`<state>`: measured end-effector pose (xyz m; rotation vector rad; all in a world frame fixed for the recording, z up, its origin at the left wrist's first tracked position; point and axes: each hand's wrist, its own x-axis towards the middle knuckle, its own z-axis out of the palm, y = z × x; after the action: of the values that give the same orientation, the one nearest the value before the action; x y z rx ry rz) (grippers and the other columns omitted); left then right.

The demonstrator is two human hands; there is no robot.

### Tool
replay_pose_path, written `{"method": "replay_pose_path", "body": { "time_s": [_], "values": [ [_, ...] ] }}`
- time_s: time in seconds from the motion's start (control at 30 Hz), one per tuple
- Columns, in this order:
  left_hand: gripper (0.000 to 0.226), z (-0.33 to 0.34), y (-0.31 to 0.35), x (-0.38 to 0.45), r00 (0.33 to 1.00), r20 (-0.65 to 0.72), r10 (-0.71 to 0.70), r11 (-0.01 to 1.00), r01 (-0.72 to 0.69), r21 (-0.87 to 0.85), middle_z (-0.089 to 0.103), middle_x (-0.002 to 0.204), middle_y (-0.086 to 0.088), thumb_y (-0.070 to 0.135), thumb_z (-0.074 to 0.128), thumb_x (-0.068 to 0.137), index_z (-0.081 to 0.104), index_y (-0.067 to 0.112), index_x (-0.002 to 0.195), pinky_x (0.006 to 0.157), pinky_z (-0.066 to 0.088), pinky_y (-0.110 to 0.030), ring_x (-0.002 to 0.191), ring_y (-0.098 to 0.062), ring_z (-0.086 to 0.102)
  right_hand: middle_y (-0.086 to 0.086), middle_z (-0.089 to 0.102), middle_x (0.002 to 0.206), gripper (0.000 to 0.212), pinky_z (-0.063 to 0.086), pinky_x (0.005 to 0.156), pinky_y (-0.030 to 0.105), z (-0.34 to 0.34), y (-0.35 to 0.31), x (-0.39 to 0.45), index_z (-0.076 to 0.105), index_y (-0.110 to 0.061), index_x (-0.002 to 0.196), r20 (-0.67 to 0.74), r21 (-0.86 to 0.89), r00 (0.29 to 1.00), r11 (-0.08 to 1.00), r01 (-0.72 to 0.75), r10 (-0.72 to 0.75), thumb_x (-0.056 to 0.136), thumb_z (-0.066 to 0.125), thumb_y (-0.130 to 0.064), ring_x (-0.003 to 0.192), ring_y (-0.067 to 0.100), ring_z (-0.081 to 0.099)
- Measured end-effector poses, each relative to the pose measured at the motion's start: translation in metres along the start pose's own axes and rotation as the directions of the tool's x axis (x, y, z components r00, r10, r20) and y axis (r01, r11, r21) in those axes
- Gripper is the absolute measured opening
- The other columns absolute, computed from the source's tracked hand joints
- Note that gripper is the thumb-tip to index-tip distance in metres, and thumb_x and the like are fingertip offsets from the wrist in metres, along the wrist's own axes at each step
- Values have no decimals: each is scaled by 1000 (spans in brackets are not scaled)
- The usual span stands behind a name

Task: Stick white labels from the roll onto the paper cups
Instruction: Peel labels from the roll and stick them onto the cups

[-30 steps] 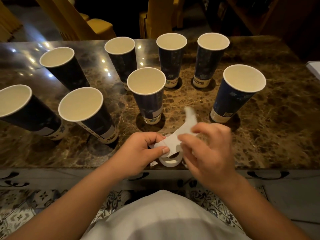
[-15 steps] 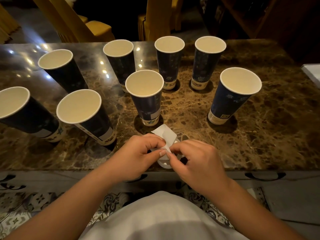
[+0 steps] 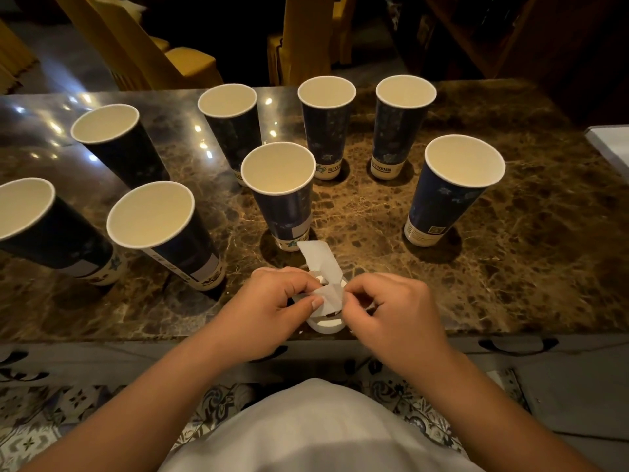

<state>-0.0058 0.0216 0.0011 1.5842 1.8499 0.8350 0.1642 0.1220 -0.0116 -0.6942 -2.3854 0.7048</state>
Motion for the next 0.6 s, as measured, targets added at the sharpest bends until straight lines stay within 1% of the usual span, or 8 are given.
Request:
{"method": "replay_pose_path", "body": {
  "time_s": [0.17, 0.27, 0.37, 0.43, 0.47, 0.5, 0.53, 0.6],
  "values": [
    [20, 6, 4, -7, 989, -96, -110, 994, 109, -17, 71, 93, 13, 22, 58, 93, 67, 29, 109, 69, 57, -33, 80, -7, 66, -8, 64, 61, 15, 47, 52, 12, -18, 8, 4, 71, -16, 72, -102, 169, 974, 968, -183, 202, 82, 67, -6, 63, 8, 61],
    [34, 11, 4, -6, 979, -139, -152, 987, 157, 24, 65, 118, 12, 25, 57, 93, 56, 31, 127, 81, 57, -29, 98, -4, 64, -6, 64, 61, 14, 47, 51, 15, -27, 15, 3, 71, -15, 73, -172, 168, 951, 959, -229, 258, 83, 68, -7, 63, 12, 61],
    [51, 12, 10, -4, 957, -289, -14, 956, 97, 275, 52, 132, 7, 39, 60, 88, 46, 26, 135, 103, 40, -32, 124, -10, 46, -2, 65, 62, 11, 47, 50, 21, -35, 20, 1, 72, -13, 77, -294, -136, 955, 986, -94, 50, 85, 66, -8, 56, 11, 59],
    [42, 13, 23, -2, 929, -361, 77, 956, 34, 292, 57, 120, 7, 41, 58, 87, 54, 23, 124, 93, 42, -25, 113, -10, 51, 2, 67, 63, 15, 49, 48, 32, -37, 19, -2, 74, -11, 80, -304, -339, 941, 940, 40, -150, 89, 62, -13, 55, 17, 60],
    [29, 13, 32, -2, 927, -372, 42, 981, 33, 192, 61, 106, 8, 40, 57, 88, 61, 23, 112, 83, 46, -19, 99, -6, 55, 2, 68, 63, 17, 48, 46, 33, -38, 18, -3, 75, -11, 81, -296, -384, 930, 919, 93, -218, 90, 61, -15, 54, 18, 60],
    [21, 13, 43, 1, 935, -348, -74, 997, 76, -7, 64, 90, 8, 39, 56, 89, 66, 23, 98, 72, 47, -17, 83, -5, 58, 2, 68, 63, 19, 48, 45, 33, -38, 16, -4, 75, -10, 82, -288, -409, 919, 902, 137, -270, 91, 61, -17, 53, 18, 60],
    [24, 12, 51, 6, 939, -252, -235, 952, 170, -255, 63, 78, 4, 41, 56, 88, 68, 21, 87, 64, 48, -21, 70, -8, 57, 2, 69, 63, 19, 48, 45, 33, -38, 13, -5, 76, -10, 83, -277, -423, 910, 890, 173, -308, 92, 62, -18, 52, 17, 60],
    [33, 10, 61, 14, 894, 6, -448, 730, 370, -575, 57, 67, -1, 44, 56, 89, 68, 16, 76, 55, 42, -27, 57, -12, 50, 3, 69, 63, 19, 47, 44, 33, -36, 9, -6, 77, -9, 83, -258, -431, 897, 874, 224, -358, 91, 63, -19, 51, 18, 59]
  ]
}}
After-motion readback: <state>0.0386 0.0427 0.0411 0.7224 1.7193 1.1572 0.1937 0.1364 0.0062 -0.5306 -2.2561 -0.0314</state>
